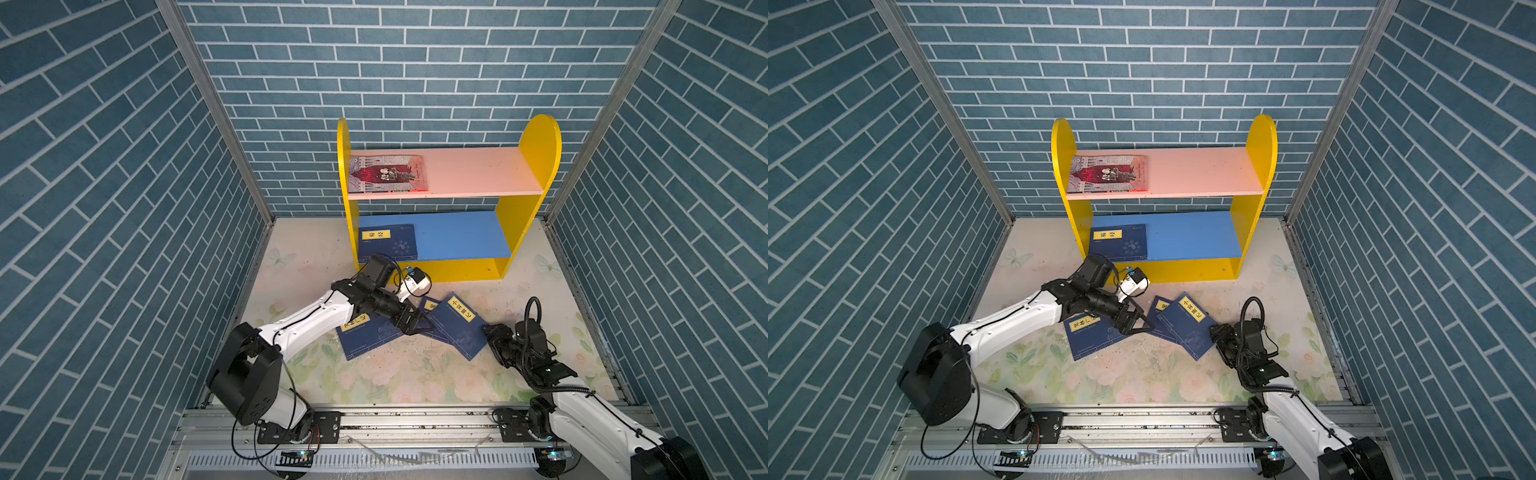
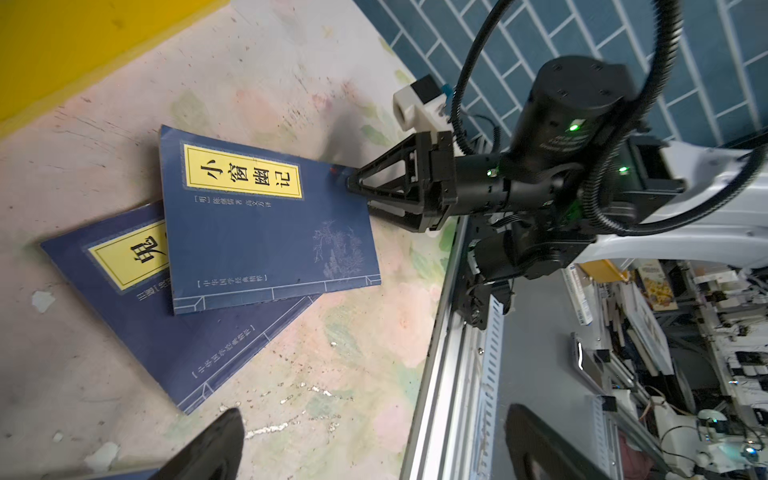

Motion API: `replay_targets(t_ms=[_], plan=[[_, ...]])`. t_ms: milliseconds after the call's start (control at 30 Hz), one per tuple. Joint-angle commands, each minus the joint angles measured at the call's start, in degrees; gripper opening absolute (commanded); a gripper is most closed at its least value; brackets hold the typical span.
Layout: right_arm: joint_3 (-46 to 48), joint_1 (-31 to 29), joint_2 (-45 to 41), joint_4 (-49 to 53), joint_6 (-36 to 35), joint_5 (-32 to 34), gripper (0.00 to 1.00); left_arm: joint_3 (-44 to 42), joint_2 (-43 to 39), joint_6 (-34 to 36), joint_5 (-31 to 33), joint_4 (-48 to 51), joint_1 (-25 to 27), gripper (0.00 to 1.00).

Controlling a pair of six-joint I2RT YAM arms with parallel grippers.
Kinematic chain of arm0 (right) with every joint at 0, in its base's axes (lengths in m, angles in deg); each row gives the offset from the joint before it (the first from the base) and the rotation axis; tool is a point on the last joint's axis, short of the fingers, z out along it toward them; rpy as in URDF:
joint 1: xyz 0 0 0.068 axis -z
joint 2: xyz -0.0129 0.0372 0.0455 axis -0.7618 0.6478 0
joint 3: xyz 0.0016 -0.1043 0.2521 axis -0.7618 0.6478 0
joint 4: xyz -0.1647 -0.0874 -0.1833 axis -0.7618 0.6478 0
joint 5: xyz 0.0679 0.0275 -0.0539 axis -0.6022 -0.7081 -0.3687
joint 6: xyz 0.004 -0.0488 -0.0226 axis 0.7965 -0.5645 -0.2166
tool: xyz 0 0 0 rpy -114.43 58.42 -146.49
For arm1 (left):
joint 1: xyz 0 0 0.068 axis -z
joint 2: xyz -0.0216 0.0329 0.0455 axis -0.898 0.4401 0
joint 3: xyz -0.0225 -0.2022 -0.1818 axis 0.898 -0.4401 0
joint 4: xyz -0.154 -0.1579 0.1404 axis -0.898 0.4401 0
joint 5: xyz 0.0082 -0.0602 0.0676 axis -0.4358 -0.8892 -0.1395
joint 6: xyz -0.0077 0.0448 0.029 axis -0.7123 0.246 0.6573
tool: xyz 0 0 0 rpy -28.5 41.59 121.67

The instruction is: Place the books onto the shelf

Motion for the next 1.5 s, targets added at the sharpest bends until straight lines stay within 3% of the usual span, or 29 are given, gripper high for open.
replay_targets(t_ms=[0,200,467,767,933,1333,1467], plan=[[3.0,0.3,1.9,4.4,-2.2,-0.4,0.6,1.6,3.2,0.1,6.9,-6.1,2.3,1.0],[4.2,0.3,2.2,3.0,-2.4,-1.1,0.6,0.7,8.0,-1.1,15.8,-12.7,4.1,1.0],[4.2,0.3,-0.6,6.0,-4.5,-1.8,0.59,1.3,14.1,-4.0,21.7,-18.0,5.0,1.0],[5.2,0.3,-3.9,6.9,-5.0,-3.0,0.6,3.8,19.3,-9.2,17.2,-21.3,5.1,1.0],[5.5,0.3,-1.7,4.8,-5.5,-4.1,0.59,5.8,20.2,-9.0,14.8,-20.1,5.2,1.0],[5.2,0.3,4.5,-1.3,-7.0,-5.6,0.59,8.6,23.5,-8.7,15.5,-16.4,5.4,1.0],[4.7,0.3,5.5,-2.8,-7.7,-6.5,0.6,8.5,24.2,-10.1,11.2,-17.6,5.6,1.0]])
